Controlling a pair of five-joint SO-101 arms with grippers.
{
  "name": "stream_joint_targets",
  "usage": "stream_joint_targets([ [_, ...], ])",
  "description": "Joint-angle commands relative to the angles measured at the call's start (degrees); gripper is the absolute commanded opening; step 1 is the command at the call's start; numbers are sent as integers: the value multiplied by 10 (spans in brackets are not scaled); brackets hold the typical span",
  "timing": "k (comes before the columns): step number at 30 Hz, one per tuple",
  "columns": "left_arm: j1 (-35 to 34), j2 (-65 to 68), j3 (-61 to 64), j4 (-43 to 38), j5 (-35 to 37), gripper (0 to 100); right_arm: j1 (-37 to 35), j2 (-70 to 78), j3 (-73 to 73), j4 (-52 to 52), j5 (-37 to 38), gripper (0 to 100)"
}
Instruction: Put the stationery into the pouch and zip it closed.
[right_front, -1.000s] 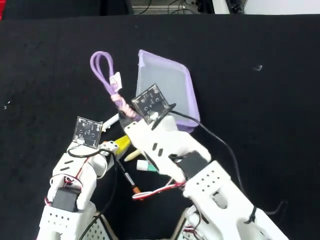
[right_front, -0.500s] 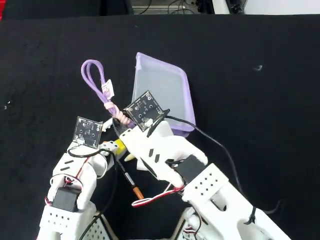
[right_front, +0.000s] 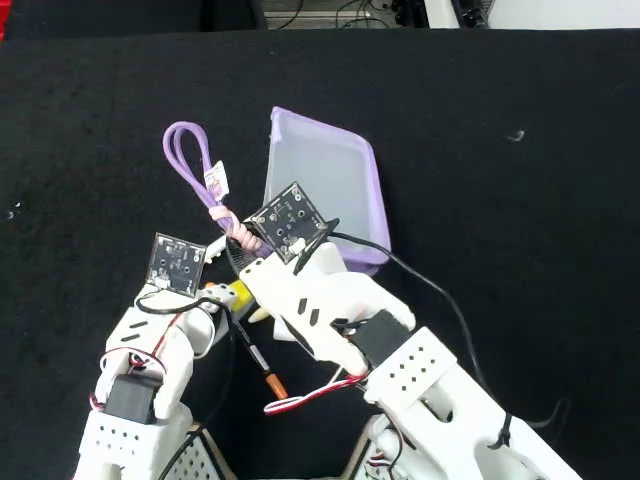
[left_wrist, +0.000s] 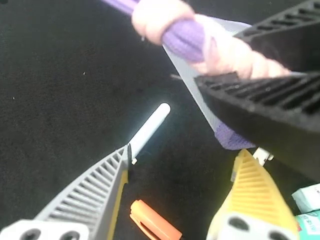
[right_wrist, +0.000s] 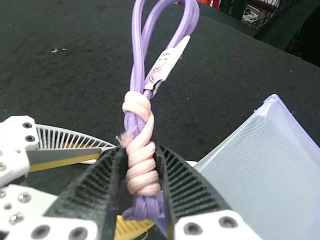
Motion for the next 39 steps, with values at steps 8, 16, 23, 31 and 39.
stream_joint_targets([
  [8, 1, -3, -42, 5, 28, 328, 29, -18, -5, -2, 0, 11],
  [16, 2, -3, -51, 0, 28, 328, 32, -18, -7, 0, 0, 11],
  [23, 1, -3, -56, 1, 28, 328, 33, -20, -5, 2, 0, 11],
  [31, -25, -3, -73, 4, 29, 328, 33, -22, -8, 33, 67, 11],
  [39, 0, -3, -59, -1, 29, 328, 33, -22, -8, 33, 69, 11],
])
